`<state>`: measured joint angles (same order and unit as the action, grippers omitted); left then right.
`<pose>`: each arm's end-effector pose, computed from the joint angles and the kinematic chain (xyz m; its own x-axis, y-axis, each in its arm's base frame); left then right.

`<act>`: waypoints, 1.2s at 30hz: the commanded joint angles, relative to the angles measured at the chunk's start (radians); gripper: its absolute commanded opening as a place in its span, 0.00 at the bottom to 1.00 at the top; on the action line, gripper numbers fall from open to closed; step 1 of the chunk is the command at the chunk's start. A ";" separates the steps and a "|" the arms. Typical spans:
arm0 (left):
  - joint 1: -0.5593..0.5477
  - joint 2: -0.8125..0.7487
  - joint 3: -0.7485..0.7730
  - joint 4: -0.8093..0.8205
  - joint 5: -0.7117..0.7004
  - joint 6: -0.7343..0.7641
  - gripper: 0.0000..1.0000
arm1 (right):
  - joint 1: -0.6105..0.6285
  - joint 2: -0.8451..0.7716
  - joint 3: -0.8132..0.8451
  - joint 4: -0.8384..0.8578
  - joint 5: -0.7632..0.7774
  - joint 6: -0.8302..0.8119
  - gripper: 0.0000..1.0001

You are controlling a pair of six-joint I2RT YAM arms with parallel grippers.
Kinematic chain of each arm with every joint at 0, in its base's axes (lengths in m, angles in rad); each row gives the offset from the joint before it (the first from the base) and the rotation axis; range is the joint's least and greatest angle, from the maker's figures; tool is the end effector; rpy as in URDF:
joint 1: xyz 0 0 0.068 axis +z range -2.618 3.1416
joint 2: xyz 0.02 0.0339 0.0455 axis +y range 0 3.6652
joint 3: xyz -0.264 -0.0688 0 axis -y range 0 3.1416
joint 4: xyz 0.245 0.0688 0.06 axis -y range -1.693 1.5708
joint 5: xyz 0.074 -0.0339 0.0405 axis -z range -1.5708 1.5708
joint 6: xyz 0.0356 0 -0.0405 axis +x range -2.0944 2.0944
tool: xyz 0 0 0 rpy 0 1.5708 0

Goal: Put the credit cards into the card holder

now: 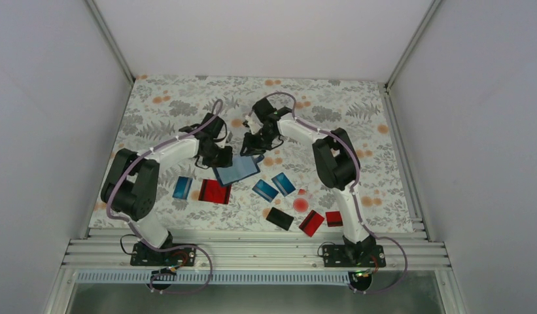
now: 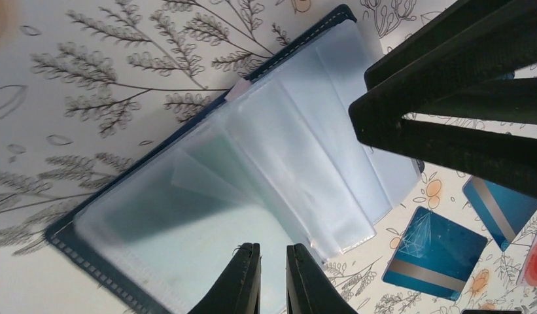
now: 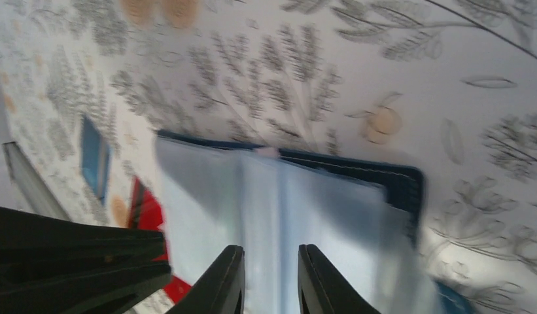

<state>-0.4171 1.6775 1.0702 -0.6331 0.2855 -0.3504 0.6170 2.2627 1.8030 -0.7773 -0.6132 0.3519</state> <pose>0.2873 -0.1382 0.1832 -0.9744 0.0715 -0.2133 0.1467 0.9207 -0.3616 0.3702 0.2877 0.1644 -0.9395 -0.3209 -0.1201 -0.3229 0.7122 0.6233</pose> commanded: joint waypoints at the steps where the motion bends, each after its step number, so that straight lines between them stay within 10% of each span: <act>1: 0.001 0.053 0.016 0.049 0.063 0.039 0.13 | -0.026 -0.039 -0.051 -0.034 0.088 -0.022 0.25; 14: 0.001 0.109 0.077 0.015 0.035 0.081 0.16 | -0.029 -0.073 -0.173 0.033 0.077 0.007 0.39; 36: 0.002 0.150 -0.008 0.082 0.047 0.093 0.17 | 0.004 -0.077 -0.167 0.100 -0.097 0.050 0.17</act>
<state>-0.4164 1.8114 1.0801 -0.5697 0.3214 -0.2729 0.6003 2.2139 1.6287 -0.6926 -0.6701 0.3996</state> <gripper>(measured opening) 0.174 0.181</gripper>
